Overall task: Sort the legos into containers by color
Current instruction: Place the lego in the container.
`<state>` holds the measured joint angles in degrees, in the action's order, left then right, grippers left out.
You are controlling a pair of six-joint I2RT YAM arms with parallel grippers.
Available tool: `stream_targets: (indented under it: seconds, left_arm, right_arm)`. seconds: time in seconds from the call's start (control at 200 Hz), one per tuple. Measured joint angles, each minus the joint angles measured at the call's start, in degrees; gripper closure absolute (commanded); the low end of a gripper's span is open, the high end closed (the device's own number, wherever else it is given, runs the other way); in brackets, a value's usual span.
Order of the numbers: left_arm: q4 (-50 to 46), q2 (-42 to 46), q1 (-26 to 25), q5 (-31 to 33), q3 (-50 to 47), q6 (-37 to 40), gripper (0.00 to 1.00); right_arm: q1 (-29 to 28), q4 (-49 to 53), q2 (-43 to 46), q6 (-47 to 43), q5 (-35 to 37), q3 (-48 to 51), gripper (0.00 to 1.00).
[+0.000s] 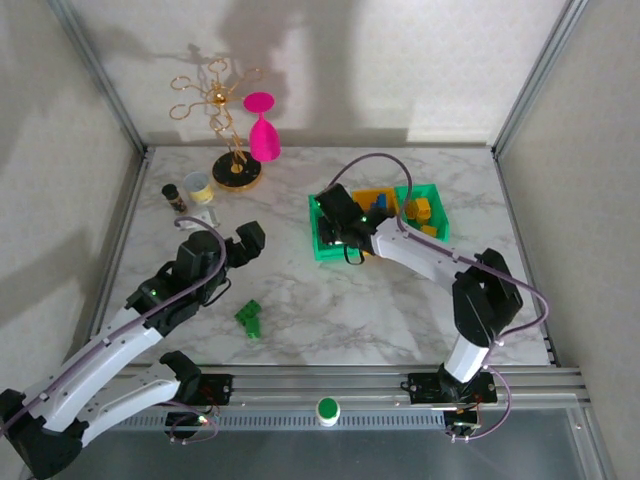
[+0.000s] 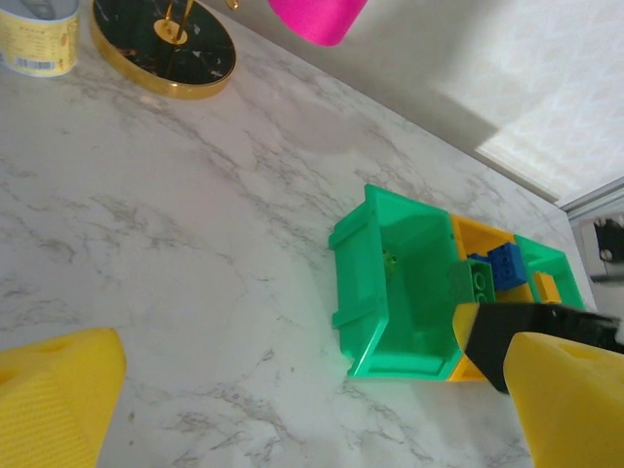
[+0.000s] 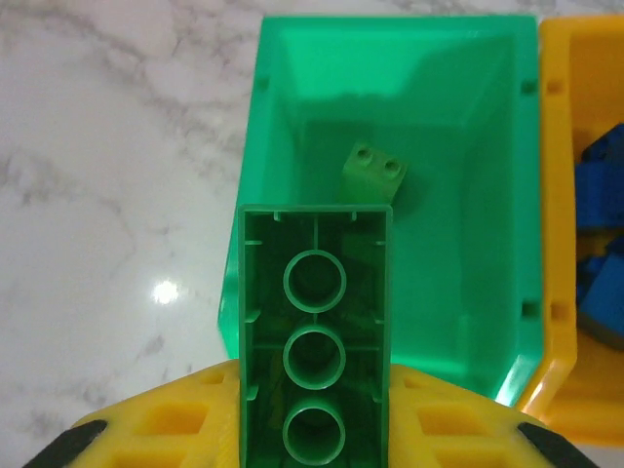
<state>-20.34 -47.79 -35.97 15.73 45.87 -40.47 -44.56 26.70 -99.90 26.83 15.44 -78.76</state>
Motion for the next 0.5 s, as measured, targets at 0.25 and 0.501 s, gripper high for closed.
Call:
stream_targets:
  seconds: [0.25, 0.501]
  left_arm:
    - [2.7, -3.3, 0.0, -0.9, 1.1, 0.3, 0.00]
    - [3.0, -3.5, 0.0, -1.0, 1.2, 0.4, 0.00]
  right_arm:
    - [2.8, -0.8, -9.7, -0.2, 0.1, -6.5, 0.74]
    - [5.2, -2.0, -14.0, -0.2, -1.9, -6.7, 0.72]
